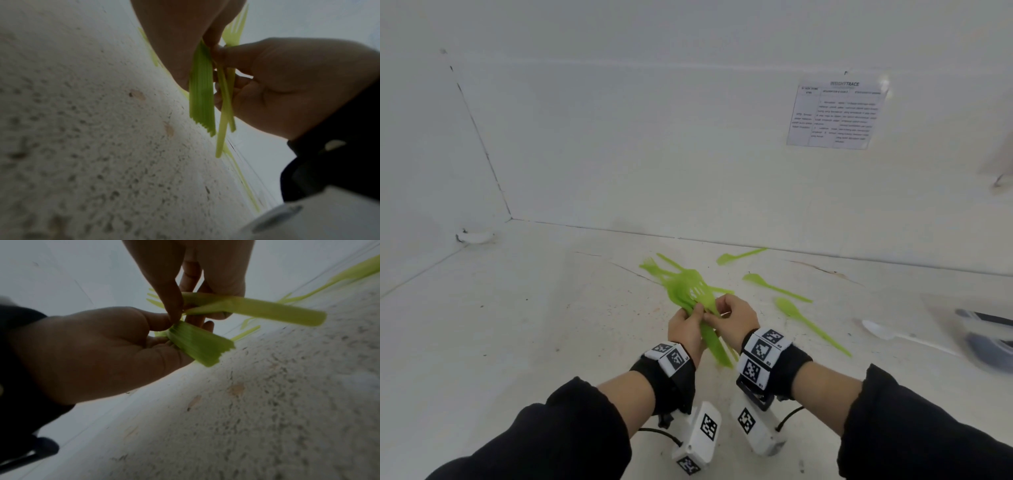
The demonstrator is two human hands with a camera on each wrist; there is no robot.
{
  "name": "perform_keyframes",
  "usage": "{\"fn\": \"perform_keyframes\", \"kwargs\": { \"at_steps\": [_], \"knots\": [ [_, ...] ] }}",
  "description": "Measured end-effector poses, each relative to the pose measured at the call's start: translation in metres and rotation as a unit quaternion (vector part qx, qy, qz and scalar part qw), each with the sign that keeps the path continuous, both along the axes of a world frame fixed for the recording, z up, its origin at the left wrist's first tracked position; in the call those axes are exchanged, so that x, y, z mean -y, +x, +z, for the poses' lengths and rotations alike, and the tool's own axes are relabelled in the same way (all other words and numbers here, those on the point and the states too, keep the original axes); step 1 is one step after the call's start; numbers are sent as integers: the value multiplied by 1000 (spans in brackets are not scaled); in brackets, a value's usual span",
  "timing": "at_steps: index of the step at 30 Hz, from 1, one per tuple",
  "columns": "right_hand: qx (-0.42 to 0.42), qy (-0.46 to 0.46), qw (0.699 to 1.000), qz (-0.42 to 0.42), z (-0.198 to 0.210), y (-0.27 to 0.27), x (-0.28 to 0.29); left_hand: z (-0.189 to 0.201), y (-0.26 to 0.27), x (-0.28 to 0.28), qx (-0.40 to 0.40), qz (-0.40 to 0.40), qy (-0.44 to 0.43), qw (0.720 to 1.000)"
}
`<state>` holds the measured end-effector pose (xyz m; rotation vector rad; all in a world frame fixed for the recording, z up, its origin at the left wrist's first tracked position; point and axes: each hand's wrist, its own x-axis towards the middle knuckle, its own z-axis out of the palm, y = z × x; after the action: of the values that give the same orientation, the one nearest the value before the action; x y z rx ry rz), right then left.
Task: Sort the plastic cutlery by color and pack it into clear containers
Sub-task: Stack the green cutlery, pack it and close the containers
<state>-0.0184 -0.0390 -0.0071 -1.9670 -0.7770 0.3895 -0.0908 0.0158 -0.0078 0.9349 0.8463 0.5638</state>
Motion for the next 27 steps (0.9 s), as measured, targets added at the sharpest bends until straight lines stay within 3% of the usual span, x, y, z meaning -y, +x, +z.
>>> {"fn": "perform_keyframes", "kwargs": {
  "at_steps": [5,11,15,21,27],
  "knots": [
    [-89,47,994,31,-1,5,10,-4,2,3,15,11,3,1000],
    [-9,-24,1000,4,-6,4,2,-7,2,7,32,-2,-6,999],
    [-5,-60,998,-22,-10,-4,-4,-12,3,10,25,-9,-2,1000],
    [0,-108,994,34,-1,-11,4,-20,7,9,14,-14,15,1000],
    [-4,-47,999,-19,-5,1,6,-24,13,9,27,-9,-33,999]
  ]
}}
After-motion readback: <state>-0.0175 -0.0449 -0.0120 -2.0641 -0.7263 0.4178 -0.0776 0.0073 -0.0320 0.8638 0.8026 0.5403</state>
